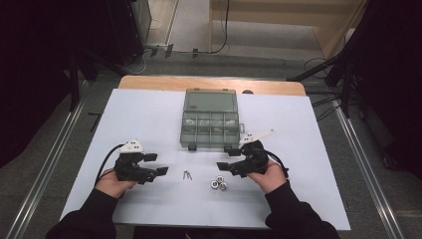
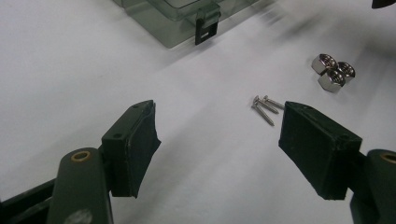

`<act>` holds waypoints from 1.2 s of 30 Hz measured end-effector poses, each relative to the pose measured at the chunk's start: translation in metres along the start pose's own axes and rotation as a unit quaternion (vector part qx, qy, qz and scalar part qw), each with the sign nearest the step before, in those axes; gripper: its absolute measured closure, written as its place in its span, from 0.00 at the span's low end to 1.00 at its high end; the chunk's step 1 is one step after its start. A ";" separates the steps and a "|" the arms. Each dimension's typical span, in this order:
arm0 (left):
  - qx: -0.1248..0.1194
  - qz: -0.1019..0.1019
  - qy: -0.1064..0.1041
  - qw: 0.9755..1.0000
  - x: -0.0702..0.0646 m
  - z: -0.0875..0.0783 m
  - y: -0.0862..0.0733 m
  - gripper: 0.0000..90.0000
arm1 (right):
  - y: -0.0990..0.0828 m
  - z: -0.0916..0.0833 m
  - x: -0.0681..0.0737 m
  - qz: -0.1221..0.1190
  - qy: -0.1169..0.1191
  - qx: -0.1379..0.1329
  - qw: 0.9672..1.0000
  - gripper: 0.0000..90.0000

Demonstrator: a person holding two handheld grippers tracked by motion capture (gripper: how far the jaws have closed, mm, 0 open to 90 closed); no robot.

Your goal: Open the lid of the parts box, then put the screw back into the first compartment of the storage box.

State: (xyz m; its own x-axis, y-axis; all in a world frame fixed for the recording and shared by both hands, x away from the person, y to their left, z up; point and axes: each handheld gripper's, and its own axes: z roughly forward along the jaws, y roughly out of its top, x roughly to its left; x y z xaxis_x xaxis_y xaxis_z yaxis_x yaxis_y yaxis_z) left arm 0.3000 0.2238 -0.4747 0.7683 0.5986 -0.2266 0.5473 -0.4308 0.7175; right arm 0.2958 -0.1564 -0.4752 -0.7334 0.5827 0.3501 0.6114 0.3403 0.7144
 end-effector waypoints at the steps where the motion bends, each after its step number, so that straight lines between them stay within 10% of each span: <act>1: 0.001 0.001 0.001 1.000 0.000 -0.001 -0.001 0.30 | 0.000 0.001 0.001 -0.001 0.001 0.001 1.000 0.30; 36: -0.005 -0.018 0.021 1.000 -0.001 -0.015 -0.025 0.30 | 0.013 0.046 0.024 -0.028 0.021 0.039 0.999 0.30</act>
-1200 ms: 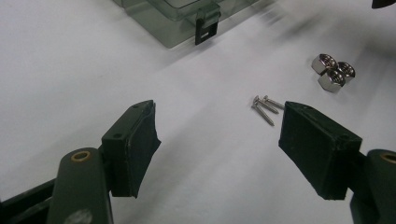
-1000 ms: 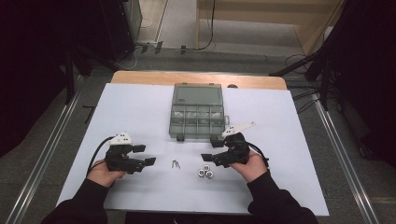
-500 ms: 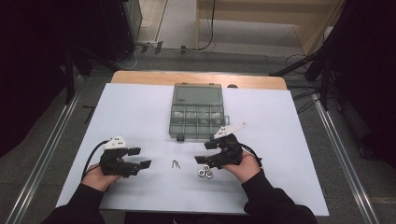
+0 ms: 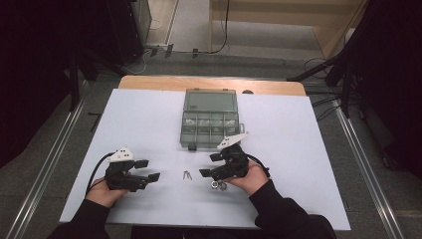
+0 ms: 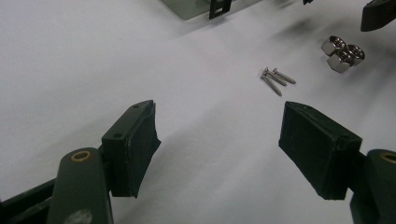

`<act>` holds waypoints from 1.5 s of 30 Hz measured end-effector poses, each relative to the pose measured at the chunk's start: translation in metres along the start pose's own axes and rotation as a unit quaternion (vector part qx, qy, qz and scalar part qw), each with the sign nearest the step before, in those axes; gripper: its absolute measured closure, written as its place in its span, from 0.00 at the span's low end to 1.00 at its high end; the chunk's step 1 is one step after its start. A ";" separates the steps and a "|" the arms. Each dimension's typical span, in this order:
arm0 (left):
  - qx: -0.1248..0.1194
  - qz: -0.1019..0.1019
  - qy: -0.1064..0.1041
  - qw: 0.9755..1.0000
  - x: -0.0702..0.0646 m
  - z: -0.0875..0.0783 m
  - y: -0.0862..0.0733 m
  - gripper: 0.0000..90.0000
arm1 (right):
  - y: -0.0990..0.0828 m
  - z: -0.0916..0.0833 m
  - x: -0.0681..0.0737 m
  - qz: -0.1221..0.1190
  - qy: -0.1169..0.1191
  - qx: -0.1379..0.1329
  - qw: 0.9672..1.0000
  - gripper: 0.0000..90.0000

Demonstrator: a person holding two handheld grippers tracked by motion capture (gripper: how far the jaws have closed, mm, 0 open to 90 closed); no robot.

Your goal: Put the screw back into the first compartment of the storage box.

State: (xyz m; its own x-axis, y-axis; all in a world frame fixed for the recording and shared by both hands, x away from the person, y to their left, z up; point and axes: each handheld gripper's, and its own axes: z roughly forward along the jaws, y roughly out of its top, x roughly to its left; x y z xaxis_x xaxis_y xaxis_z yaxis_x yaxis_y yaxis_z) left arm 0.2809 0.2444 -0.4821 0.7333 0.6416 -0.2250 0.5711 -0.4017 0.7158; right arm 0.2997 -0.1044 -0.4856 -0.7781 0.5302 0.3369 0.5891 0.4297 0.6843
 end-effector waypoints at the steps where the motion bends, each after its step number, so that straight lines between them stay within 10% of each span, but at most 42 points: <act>1: 0.000 0.001 0.000 1.000 0.000 0.000 0.000 0.30 | 0.001 0.001 0.000 0.001 0.000 0.001 1.000 0.30; 45: 0.001 -0.003 0.006 1.000 0.004 -0.004 -0.001 0.30 | 0.017 0.055 0.027 -0.036 -0.047 0.078 0.995 0.73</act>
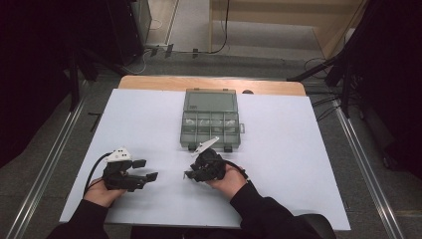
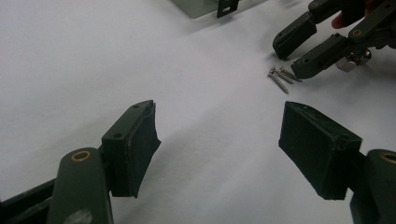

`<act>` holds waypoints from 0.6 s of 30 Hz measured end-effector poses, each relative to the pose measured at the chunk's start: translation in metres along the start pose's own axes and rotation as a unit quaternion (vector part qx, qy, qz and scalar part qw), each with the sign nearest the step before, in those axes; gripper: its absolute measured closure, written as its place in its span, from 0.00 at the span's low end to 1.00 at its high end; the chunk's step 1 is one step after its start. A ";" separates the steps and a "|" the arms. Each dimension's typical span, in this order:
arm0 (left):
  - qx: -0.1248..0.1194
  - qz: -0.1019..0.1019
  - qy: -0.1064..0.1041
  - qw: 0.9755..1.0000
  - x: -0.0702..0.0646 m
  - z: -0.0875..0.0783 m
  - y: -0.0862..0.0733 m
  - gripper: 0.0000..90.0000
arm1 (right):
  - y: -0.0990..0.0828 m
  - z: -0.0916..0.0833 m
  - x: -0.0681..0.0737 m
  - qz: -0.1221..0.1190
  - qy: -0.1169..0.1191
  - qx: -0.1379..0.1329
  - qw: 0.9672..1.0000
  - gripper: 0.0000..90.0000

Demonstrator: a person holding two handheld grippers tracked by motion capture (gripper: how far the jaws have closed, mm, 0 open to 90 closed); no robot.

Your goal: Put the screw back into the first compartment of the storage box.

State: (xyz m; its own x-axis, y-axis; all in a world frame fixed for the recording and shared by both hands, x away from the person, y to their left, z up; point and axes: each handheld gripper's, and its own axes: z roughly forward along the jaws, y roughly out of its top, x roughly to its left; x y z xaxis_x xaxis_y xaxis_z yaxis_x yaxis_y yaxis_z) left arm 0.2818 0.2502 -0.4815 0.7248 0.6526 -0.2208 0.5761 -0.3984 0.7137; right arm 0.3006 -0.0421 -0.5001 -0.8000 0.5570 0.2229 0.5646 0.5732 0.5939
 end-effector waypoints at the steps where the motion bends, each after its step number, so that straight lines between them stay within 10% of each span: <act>1: 0.000 0.000 0.001 1.000 0.001 0.000 0.000 0.30 | 0.000 0.000 0.000 0.000 0.000 0.000 1.000 0.73; 9: -0.003 -0.003 0.002 1.000 0.002 -0.001 -0.001 0.30 | 0.001 0.002 0.001 -0.004 0.004 0.013 1.000 0.96; 18: 0.001 0.000 0.000 1.000 0.000 0.001 0.000 0.30 | 0.001 0.002 -0.010 0.017 0.035 0.016 0.999 0.98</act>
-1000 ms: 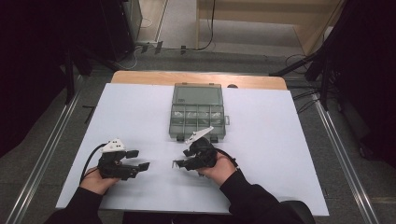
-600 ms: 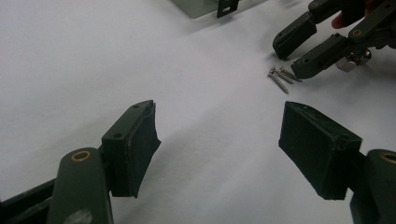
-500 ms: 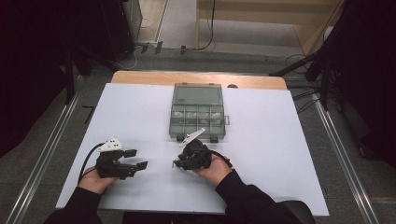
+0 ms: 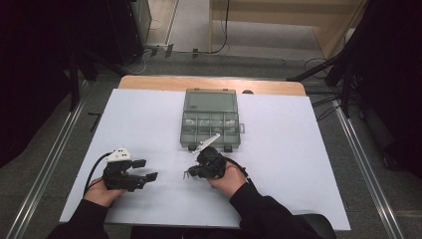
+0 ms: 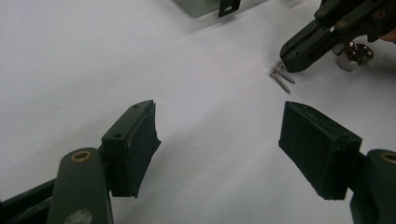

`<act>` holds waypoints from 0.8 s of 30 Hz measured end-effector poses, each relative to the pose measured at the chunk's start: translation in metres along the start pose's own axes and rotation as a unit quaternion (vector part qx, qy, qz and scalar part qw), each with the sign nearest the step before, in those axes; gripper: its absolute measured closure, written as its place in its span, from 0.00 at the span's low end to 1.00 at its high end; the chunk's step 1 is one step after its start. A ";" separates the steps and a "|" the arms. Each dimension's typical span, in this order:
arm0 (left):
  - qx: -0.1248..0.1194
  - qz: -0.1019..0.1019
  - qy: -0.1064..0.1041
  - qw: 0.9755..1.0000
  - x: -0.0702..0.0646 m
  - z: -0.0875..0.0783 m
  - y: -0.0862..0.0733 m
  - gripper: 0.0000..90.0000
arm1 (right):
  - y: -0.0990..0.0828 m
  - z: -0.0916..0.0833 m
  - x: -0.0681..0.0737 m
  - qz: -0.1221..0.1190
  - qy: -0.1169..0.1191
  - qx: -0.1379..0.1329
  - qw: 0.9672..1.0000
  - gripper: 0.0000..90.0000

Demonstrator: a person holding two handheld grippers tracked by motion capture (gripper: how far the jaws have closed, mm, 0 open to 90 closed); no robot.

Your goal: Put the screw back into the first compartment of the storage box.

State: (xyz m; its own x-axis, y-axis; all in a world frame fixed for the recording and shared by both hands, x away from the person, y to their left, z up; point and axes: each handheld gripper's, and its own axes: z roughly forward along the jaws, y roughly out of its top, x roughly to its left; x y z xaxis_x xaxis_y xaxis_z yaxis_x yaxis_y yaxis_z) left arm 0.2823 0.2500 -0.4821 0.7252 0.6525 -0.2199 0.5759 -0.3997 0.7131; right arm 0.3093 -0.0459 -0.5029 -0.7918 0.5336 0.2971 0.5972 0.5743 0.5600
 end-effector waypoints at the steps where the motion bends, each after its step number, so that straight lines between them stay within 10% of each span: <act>1: -0.001 0.000 -0.001 1.000 0.000 0.000 0.000 0.30 | 0.000 0.000 -0.001 0.005 0.004 0.000 1.000 0.99; 24: 0.001 0.008 -0.008 1.000 -0.003 0.004 0.003 0.30 | 0.001 -0.034 -0.021 0.052 0.031 -0.022 0.998 0.99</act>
State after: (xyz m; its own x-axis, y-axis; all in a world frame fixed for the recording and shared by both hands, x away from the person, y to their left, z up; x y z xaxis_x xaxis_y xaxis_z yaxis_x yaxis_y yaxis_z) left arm 0.2837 0.2442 -0.4821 0.7405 0.6355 -0.2186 0.5646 -0.4119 0.7153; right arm 0.3218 -0.0774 -0.4827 -0.7335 0.5486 0.4012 0.6709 0.4901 0.5565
